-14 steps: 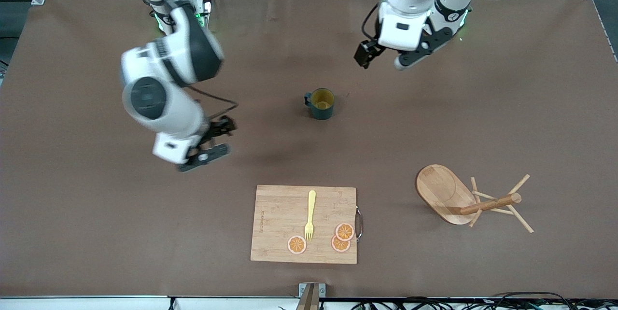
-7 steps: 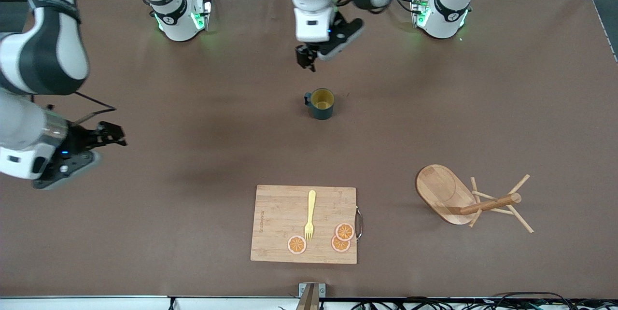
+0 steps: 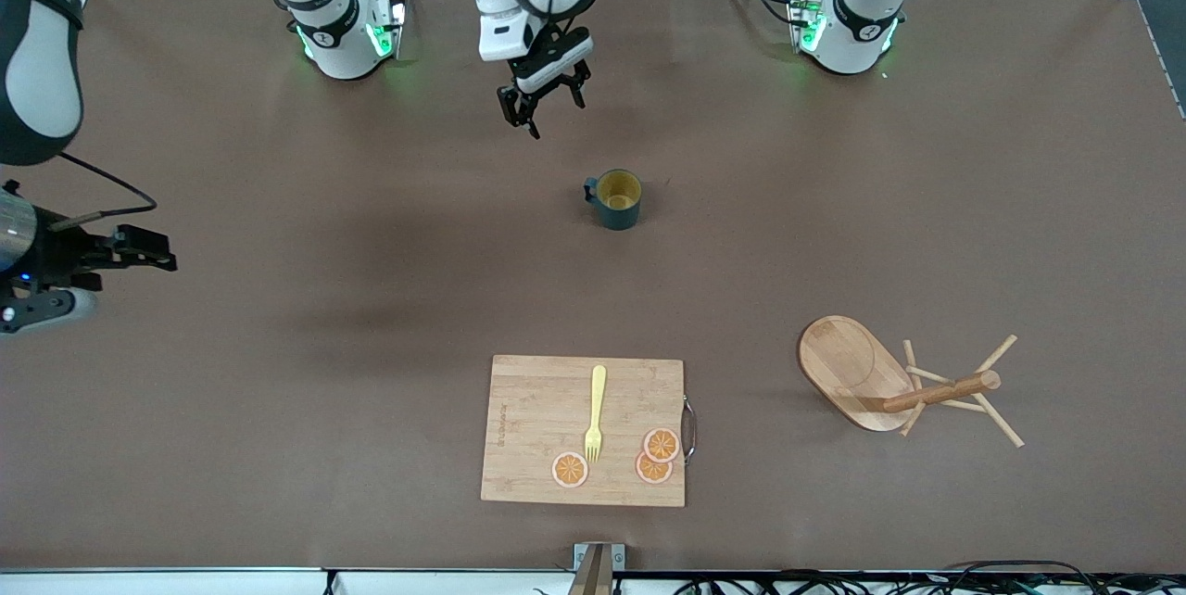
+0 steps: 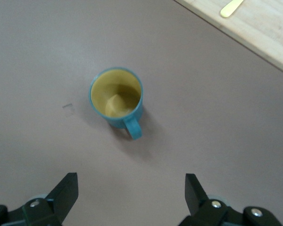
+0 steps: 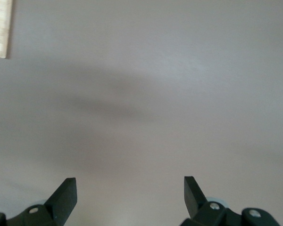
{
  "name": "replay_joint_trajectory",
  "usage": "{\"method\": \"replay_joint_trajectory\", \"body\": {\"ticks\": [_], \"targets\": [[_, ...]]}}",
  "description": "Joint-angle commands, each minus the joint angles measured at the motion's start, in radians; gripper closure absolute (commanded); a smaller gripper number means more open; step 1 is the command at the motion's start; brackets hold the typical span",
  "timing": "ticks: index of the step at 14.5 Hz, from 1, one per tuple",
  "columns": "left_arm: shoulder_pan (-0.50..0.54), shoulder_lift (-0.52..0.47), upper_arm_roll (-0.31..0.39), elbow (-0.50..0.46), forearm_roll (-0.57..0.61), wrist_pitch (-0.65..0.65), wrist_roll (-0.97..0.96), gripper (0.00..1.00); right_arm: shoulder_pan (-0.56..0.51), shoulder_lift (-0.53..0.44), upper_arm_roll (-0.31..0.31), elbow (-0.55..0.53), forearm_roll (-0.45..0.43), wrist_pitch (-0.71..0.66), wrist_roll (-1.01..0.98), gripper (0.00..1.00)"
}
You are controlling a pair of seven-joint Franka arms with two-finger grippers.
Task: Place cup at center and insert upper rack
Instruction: 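Withdraw the right gripper while the left gripper moves above the mug, then lower the left gripper and grasp the mug by its handle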
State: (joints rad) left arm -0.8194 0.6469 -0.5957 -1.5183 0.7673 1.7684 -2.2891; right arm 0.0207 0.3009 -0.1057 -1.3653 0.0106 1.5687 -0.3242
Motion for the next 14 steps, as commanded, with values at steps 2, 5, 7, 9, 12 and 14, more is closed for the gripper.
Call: {"method": "replay_joint_trajectory", "body": {"ticks": [2, 5, 7, 9, 12, 14], "targets": [[-0.275, 0.123, 0.260, 0.056, 0.052, -0.017, -0.125, 0.01, -0.007, -0.014, -0.003, 0.049, -0.024, -0.047, 0.025, 0.00], [-0.348, 0.145, 0.342, 0.044, 0.093, -0.023, -0.145, 0.01, -0.031, -0.009, -0.022, 0.077, -0.014, -0.111, 0.021, 0.00], [-0.348, 0.166, 0.343, 0.047, 0.116, -0.021, -0.145, 0.01, -0.042, -0.008, -0.022, 0.078, -0.015, -0.118, 0.024, 0.00], [-0.351, 0.212, 0.346, 0.052, 0.159, -0.027, -0.164, 0.00, -0.051, -0.008, -0.025, 0.080, -0.015, -0.115, 0.025, 0.00], [-0.368, 0.229, 0.373, 0.052, 0.221, -0.056, -0.323, 0.00, -0.045, -0.015, -0.019, 0.080, -0.009, -0.127, 0.036, 0.00], [-0.379, 0.241, 0.378, 0.053, 0.262, -0.102, -0.326, 0.00, -0.044, -0.029, -0.020, 0.078, -0.008, -0.185, 0.040, 0.00]]}}
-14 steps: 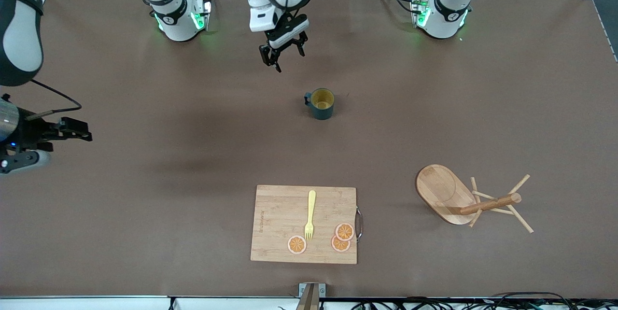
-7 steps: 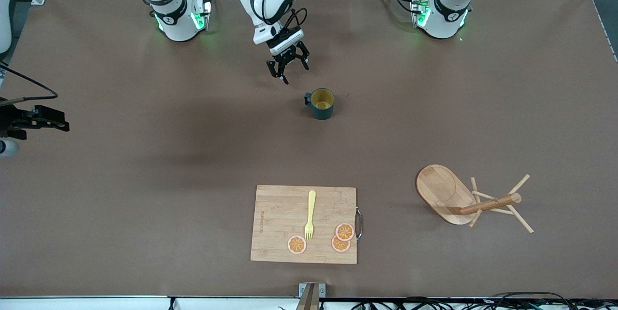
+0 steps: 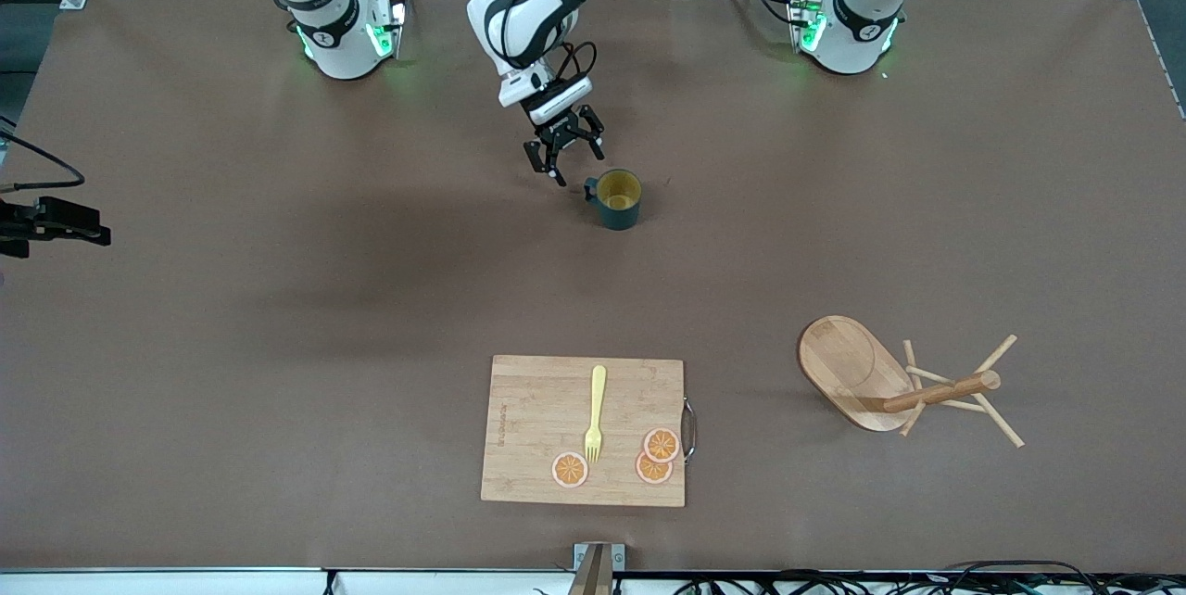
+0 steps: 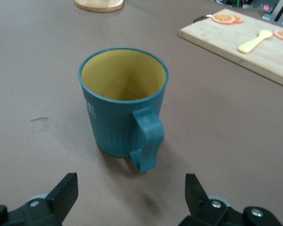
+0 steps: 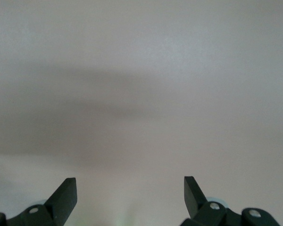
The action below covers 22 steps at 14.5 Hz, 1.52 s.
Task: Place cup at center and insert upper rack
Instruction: 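Lower the left gripper and grasp the mug by its handle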
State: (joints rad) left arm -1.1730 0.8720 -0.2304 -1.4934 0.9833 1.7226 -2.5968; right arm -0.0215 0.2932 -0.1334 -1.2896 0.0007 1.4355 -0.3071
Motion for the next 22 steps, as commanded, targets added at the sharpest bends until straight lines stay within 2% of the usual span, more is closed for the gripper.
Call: {"method": "replay_joint_trajectory", "body": {"ticks": [1, 3, 6, 11, 17, 20, 22], "targets": [[-0.039, 0.028, 0.020, 0.032, 0.090, -0.107, -0.019, 0.00, 0.000, -0.032, 0.011, 0.003, 0.002, -0.061, 0.052, 0.00], [-0.042, 0.042, 0.023, 0.033, 0.115, -0.139, -0.031, 0.04, 0.006, -0.071, 0.015, -0.007, 0.004, -0.076, 0.162, 0.00], [-0.040, 0.058, 0.042, 0.065, 0.115, -0.140, -0.083, 0.23, 0.008, -0.069, 0.015, 0.001, 0.008, -0.132, 0.181, 0.00], [-0.040, 0.081, 0.043, 0.076, 0.106, -0.140, -0.129, 0.26, 0.052, -0.106, 0.015, -0.029, 0.013, -0.121, 0.178, 0.00], [-0.036, 0.093, 0.043, 0.079, 0.104, -0.138, -0.129, 0.31, 0.049, -0.258, 0.012, -0.161, 0.013, -0.084, 0.177, 0.00], [-0.036, 0.108, 0.043, 0.105, 0.104, -0.136, -0.128, 0.38, 0.048, -0.327, 0.012, -0.221, 0.013, -0.076, 0.175, 0.00], [-0.036, 0.108, 0.043, 0.107, 0.104, -0.133, -0.126, 0.46, 0.046, -0.368, 0.011, -0.249, 0.012, -0.078, 0.175, 0.00]]}}
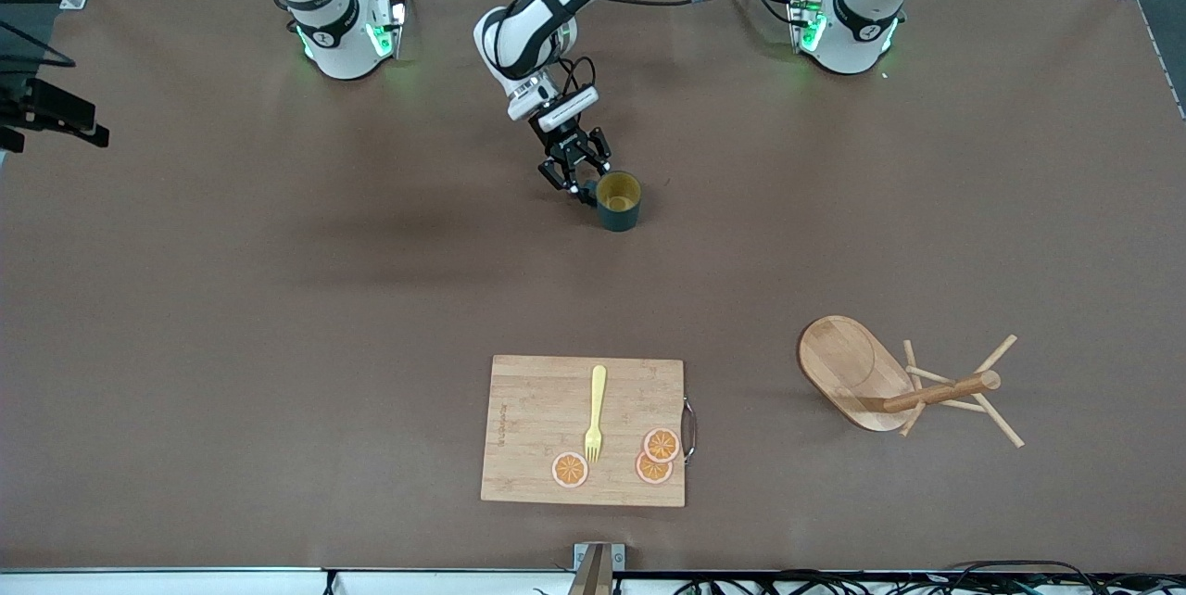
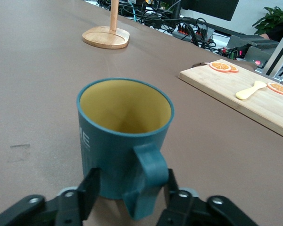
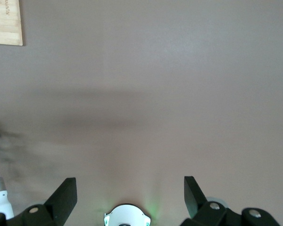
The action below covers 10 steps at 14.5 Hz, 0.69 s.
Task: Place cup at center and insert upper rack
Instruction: 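Lower the left gripper and grasp the mug by its handle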
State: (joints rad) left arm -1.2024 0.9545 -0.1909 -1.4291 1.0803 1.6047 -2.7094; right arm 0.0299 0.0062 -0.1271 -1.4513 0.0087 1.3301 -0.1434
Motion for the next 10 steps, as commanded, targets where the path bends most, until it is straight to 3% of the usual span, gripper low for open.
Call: {"method": "replay_joint_trajectory", "body": {"ticks": [1, 10], "targets": [[-0.006, 0.026, 0.004, 0.042, 0.007, -0.016, -0.013, 0.50, -0.005, -0.095, 0.003, -0.095, 0.004, 0.027, 0.010, 0.00], [-0.003, 0.041, 0.005, 0.042, 0.010, -0.014, -0.004, 0.63, -0.018, -0.092, 0.001, -0.093, -0.006, 0.049, -0.019, 0.00]]}}
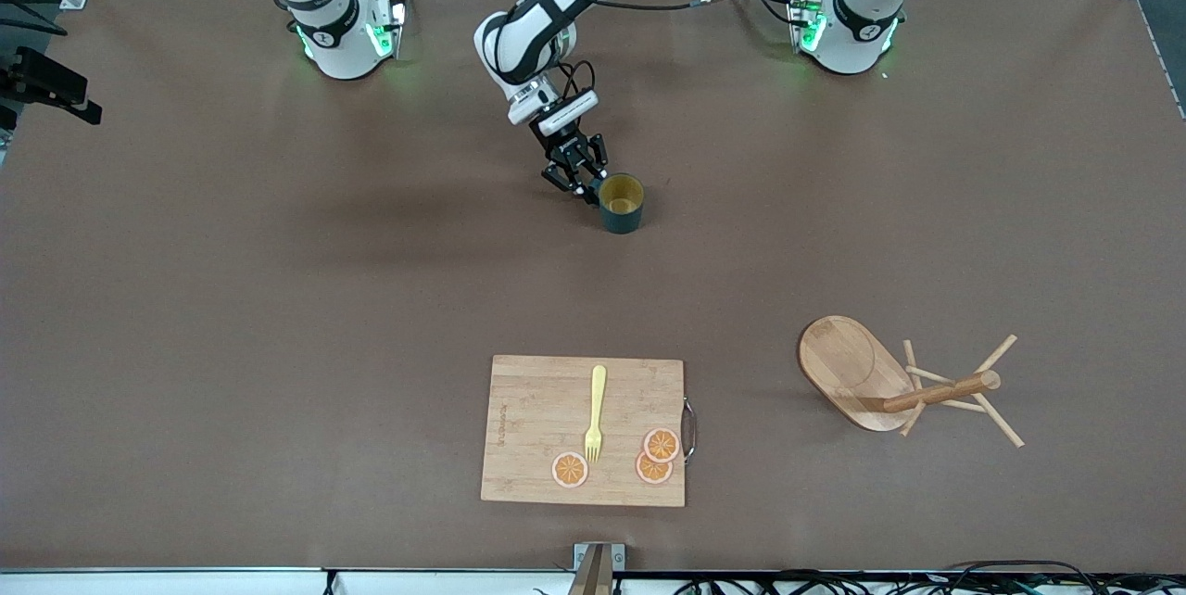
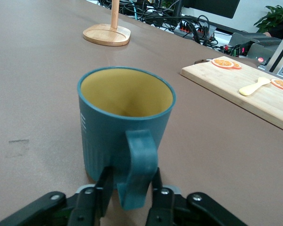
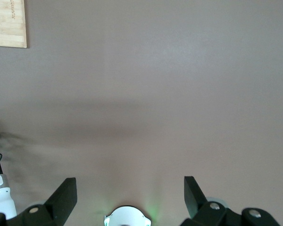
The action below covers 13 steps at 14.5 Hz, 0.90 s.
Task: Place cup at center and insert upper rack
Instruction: 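Lower the left gripper and grasp the mug by its handle, then lift the mug with the left gripper toward the wooden mug tree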
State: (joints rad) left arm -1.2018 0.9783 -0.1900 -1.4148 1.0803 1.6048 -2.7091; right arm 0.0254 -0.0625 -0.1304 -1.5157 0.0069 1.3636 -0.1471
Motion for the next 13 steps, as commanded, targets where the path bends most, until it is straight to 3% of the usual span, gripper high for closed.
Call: {"method": "replay_joint_trajectory", "body": {"ticks": [1, 10, 13], "targets": [[-0.002, 0.017, 0.004, 0.028, 0.010, -0.014, -0.003, 0.66, -0.013, -0.023, 0.005, -0.029, -0.004, 0.017, -0.015, 0.00], [0.022, -0.015, 0.003, 0.028, -0.035, -0.017, 0.043, 0.92, -0.018, -0.020, 0.005, -0.023, -0.004, 0.017, -0.017, 0.00], [0.043, -0.047, 0.001, 0.030, -0.077, -0.017, 0.066, 0.95, -0.021, -0.020, 0.003, -0.026, -0.004, 0.025, -0.017, 0.00]]}}
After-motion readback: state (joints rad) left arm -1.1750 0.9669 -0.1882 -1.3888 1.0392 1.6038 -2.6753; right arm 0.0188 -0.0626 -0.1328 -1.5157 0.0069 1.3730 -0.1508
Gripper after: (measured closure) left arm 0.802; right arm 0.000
